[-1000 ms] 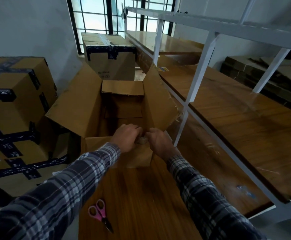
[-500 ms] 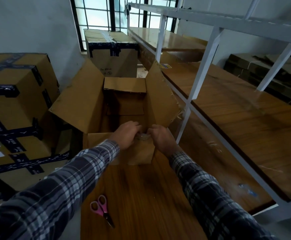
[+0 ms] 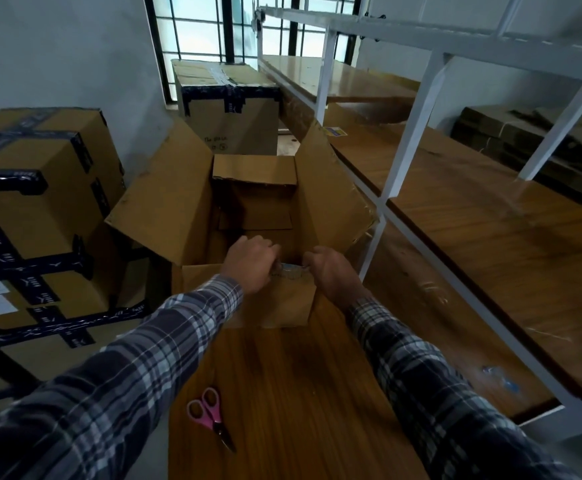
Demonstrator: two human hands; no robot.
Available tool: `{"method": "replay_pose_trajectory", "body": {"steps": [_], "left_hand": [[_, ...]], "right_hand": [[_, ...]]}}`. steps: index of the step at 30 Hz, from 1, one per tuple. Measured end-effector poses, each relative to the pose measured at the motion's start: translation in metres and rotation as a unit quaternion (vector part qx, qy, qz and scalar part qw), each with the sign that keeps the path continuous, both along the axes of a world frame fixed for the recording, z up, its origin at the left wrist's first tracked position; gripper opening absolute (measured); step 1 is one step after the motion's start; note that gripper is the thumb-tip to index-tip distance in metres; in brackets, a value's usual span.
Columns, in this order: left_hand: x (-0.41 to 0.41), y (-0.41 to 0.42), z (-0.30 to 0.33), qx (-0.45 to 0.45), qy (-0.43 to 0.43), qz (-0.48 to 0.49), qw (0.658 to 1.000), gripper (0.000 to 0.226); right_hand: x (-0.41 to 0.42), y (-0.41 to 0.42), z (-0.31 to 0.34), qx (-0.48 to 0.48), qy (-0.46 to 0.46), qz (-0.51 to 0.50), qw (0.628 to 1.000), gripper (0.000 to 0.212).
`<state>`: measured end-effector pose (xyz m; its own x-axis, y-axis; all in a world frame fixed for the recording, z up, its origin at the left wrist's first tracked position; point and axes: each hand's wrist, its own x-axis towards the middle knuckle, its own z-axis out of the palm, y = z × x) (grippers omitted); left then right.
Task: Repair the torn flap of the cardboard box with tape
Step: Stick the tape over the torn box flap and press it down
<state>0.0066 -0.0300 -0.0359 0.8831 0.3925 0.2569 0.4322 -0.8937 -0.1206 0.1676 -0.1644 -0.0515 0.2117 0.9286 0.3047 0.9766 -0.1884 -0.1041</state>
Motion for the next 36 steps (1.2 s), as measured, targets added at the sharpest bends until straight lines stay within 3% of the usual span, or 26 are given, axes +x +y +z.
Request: {"method": "replay_pose_trajectory", "body": {"steps": [5,10,15,25,32,36], "left_hand": [[-0.005,0.0,-0.005,-0.033,-0.01,-0.042,0.999,0.025],[-0.005,0.004,-0.004,-0.092,0.002,-0.057,0.994,0.035],[-0.004,0.005,0.003,-0.096,0.035,-0.045,0.994,0.041],[0.003,-0.024,-0.005,-0.087,-0.063,-0.065,0.992,0.027],[0.004,-0.014,-0.005,-0.158,-0.038,-0.105,0.981,0.02],[0.0,-0.005,-0.007,-0.174,-0.033,-0.105,0.979,0.028]], "right_hand": [[-0.002,-0.001,0.002,-0.017,0.003,0.011,1.0,0.017],[0.003,-0.006,0.012,-0.051,0.01,0.026,0.998,0.012],[0.002,-0.002,0.009,-0.066,0.018,0.028,0.997,0.015],[-0.014,-0.003,-0.002,0.007,-0.011,0.008,1.0,0.015],[-0.006,-0.007,-0.005,0.02,0.007,0.043,0.999,0.019],[0.0,-0.007,-0.009,0.027,0.005,0.042,0.999,0.014]]}}
